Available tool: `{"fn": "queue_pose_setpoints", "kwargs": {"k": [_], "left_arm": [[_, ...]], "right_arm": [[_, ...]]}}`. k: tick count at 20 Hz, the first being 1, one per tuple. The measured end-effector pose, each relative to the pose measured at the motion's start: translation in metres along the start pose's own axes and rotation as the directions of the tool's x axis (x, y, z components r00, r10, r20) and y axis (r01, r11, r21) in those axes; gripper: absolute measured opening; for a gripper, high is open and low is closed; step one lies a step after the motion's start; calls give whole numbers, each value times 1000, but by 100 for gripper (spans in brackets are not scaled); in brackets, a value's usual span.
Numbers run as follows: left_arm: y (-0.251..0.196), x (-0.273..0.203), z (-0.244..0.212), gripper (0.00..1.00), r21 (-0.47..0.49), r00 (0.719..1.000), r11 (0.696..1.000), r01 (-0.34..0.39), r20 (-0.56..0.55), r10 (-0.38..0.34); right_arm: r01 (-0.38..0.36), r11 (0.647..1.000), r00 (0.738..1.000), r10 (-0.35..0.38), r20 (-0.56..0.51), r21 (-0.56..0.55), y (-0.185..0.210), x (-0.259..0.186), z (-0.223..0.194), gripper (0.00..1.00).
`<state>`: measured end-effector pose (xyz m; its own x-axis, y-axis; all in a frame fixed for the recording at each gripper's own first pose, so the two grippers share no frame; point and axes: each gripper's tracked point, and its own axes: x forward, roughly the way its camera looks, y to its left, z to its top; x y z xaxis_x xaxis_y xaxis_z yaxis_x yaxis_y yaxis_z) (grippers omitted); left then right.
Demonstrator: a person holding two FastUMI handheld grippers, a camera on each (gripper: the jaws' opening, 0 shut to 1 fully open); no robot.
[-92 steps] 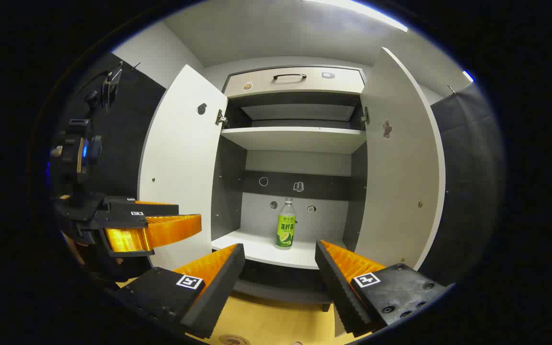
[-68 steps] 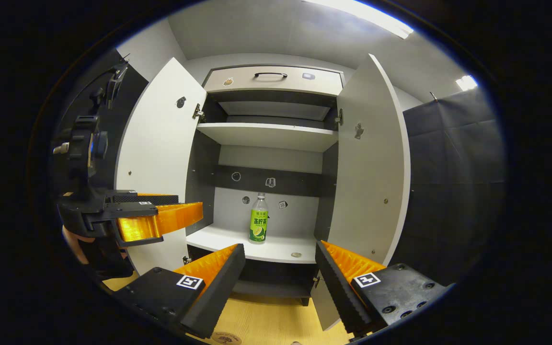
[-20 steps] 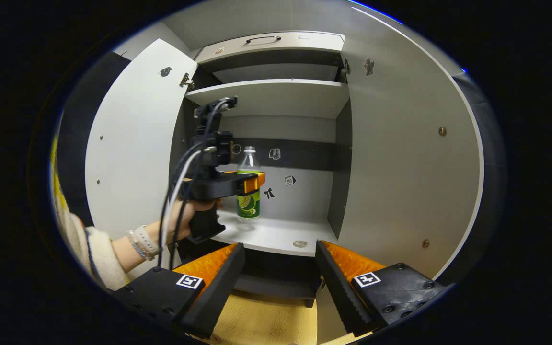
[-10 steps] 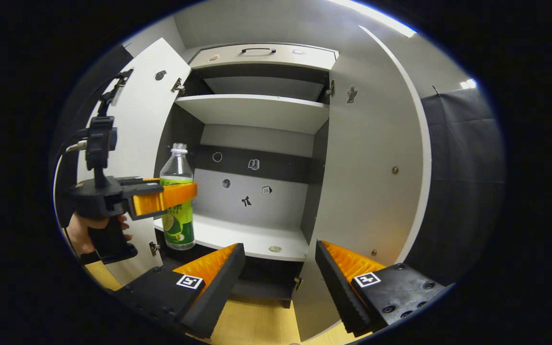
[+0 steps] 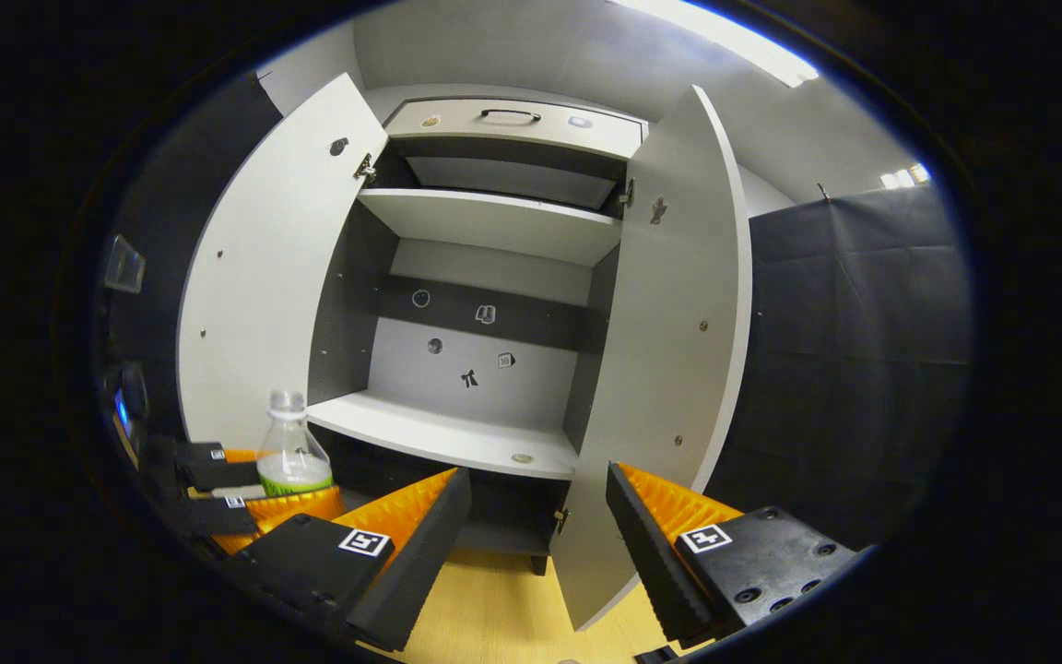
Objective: Grasp the bottle in the cabinet with the left hand and place it on the coaster, then close the right door with the right hand and the left door with the left hand.
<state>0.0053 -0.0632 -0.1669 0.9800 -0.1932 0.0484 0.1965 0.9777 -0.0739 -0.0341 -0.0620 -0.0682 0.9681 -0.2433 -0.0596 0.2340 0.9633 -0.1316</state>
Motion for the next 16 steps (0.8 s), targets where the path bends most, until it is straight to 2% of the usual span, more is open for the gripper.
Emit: {"fn": "queue_pose_setpoints", "kwargs": {"k": [2,4,8,11,16], "left_arm": [[-9,-13,-16,76,33,1000,999,-14,28,13],[-19,-20,-39,76,47,999,999,-12,42,10],[-21,-33,-111,76,6,998,998,-55,-24,55],[-14,-39,-148,76,-2,993,994,-112,-30,111],[-15,-41,-181,76,56,992,991,-123,-34,125]], "right_arm": [[-29,999,1000,30,-3,31,4,-4,-3,95],[-51,998,999,51,0,42,8,-8,-9,98],[-76,997,997,76,14,27,10,-7,-30,98],[-81,995,996,80,35,49,10,-2,-49,98],[-70,995,996,73,-44,76,8,5,-99,98]]}}
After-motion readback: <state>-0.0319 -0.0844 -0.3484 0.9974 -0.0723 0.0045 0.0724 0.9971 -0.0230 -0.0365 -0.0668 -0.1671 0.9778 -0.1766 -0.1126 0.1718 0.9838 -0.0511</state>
